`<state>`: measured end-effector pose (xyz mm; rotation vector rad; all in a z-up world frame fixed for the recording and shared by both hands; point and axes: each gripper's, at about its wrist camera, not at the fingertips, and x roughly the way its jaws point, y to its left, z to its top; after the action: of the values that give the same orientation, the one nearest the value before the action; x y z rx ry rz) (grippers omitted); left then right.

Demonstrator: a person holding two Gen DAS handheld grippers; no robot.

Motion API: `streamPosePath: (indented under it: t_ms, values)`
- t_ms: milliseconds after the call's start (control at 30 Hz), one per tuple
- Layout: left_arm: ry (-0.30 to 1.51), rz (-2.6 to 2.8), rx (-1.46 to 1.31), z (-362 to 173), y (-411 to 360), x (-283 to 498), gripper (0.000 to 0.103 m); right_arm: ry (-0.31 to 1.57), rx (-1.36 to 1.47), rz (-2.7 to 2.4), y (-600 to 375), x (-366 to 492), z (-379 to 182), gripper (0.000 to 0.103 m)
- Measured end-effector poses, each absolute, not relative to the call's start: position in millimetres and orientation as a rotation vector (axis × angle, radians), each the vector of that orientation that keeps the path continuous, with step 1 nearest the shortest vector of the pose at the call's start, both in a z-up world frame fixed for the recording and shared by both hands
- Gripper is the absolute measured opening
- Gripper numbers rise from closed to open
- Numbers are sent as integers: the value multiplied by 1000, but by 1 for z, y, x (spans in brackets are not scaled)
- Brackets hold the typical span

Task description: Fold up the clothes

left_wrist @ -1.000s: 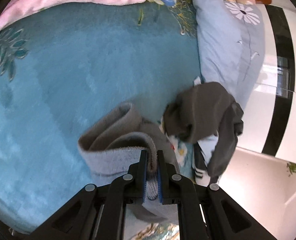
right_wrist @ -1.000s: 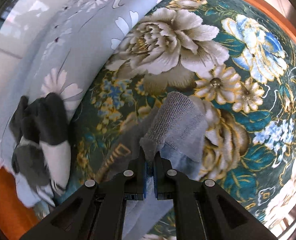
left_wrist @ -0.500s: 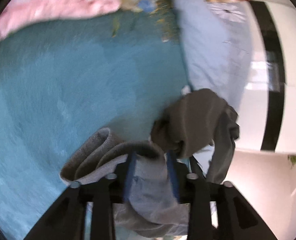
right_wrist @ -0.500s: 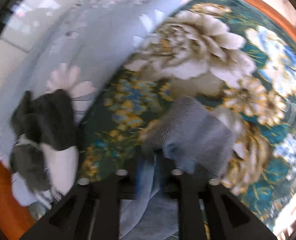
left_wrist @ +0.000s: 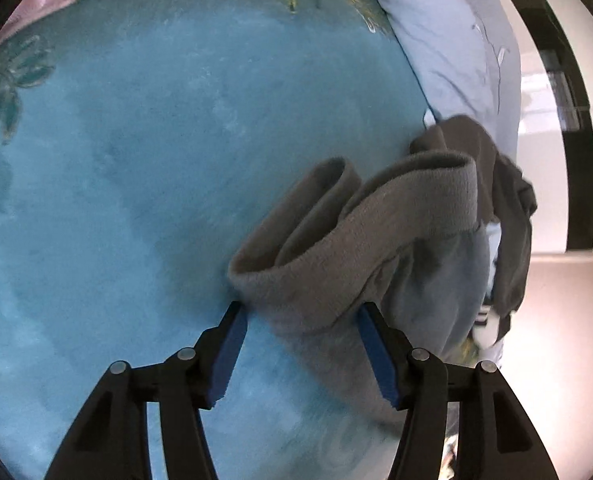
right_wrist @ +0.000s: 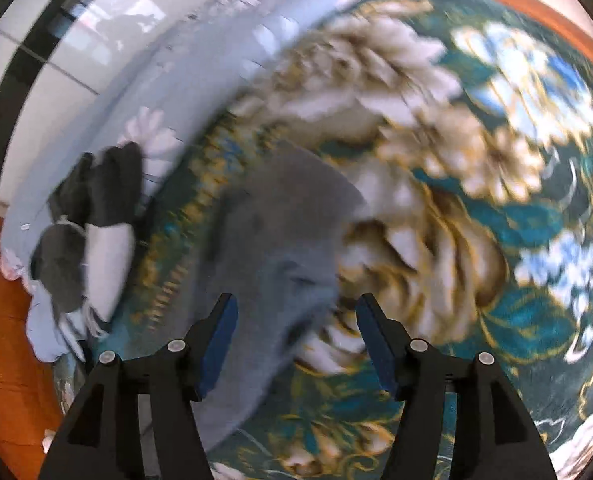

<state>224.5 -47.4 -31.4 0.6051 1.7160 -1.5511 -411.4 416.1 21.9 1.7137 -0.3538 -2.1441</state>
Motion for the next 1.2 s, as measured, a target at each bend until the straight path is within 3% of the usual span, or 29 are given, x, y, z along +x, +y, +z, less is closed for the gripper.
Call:
streamPosePath:
  t_ms: [133, 233, 300, 333, 400, 433, 467, 567, 733, 833, 933, 1067, 1200]
  values:
    - [1709, -1504, 567, -34, -54, 221, 60, -538, 1699, -2088, 411, -415, 1, 66]
    - [1695, -1464, 530, -32, -53, 220, 59, -507, 1710, -2155, 398, -421, -10, 66]
    - [1692, -1422, 516, -31, -53, 220, 53, -495, 1709, -2187, 392, -422, -15, 66]
    - [1695, -1407, 505, -30, -53, 220, 42, -494, 1712, -2199, 390, -422, -15, 64]
    - [1727, -1377, 469, -30, -51, 223, 33, -511, 1732, -2167, 390, -422, -14, 38]
    - [1741, -1372, 447, -27, -51, 225, 24, -521, 1733, -2149, 389, -422, -10, 18]
    - [1754, -1368, 425, -24, -51, 228, 19, -529, 1727, -2134, 386, -423, -3, 16]
    - [1707, -1449, 430, 8, -58, 228, 17, -557, 1685, -2083, 379, -423, 21, 14]
    - [1616, -1698, 412, 90, -56, 240, 17, -599, 1415, -1970, 393, -401, 107, 13]
    - [1524, -1723, 464, 100, -41, 266, 17, -567, 1300, -1960, 420, -380, 131, 13]
    - [1586, -1605, 522, 54, -32, 296, 18, -493, 1401, -1970, 431, -370, 92, 14]
    - [1695, -1408, 583, -13, -20, 312, 18, -495, 1769, -1978, 446, -359, -10, 14]
    - [1735, -1413, 534, -14, -4, 331, 19, -624, 1809, -1986, 458, -349, -27, 14]
